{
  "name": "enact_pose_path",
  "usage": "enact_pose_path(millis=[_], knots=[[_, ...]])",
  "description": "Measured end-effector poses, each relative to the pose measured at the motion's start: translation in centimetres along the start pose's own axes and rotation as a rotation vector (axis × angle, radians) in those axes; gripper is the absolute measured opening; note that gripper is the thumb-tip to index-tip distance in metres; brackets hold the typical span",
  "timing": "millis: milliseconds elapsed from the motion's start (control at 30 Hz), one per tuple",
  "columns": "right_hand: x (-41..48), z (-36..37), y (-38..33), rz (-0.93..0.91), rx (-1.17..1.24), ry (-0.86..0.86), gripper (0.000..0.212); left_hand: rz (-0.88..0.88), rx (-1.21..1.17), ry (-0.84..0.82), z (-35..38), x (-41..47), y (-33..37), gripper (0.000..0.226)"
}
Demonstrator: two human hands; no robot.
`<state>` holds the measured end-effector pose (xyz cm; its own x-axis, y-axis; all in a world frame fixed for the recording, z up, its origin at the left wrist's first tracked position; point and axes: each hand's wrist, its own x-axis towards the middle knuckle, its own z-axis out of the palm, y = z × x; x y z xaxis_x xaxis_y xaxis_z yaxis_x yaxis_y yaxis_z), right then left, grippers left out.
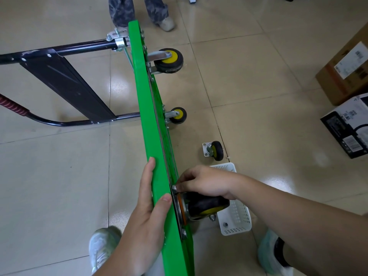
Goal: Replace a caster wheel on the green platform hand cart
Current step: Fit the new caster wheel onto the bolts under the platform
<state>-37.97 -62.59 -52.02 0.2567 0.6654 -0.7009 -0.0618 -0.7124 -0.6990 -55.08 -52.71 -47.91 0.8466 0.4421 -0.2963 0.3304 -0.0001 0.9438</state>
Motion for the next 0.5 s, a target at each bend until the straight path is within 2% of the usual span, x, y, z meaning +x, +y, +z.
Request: enact_pose_path(millis=[100, 333, 500], knots=[[0.09, 0.01, -0.01, -0.008, 0.023, 0.005, 0.023, 0.001, -0.002, 0.001, 0.03, 0.01, -0.07, 0.069], [-0.03, 0.13, -0.04, -0.001, -0.064, 0.012, 0.036, -0.005, 0.010, 0.002, -0.06, -0.05, -0.02, 0.069], [0.26, 0.09, 0.16, 0.011, 0.012, -0.011, 0.032, -0.009, 0.015, 0.008, -0.02, -0.09, 0.19, 0.069]])
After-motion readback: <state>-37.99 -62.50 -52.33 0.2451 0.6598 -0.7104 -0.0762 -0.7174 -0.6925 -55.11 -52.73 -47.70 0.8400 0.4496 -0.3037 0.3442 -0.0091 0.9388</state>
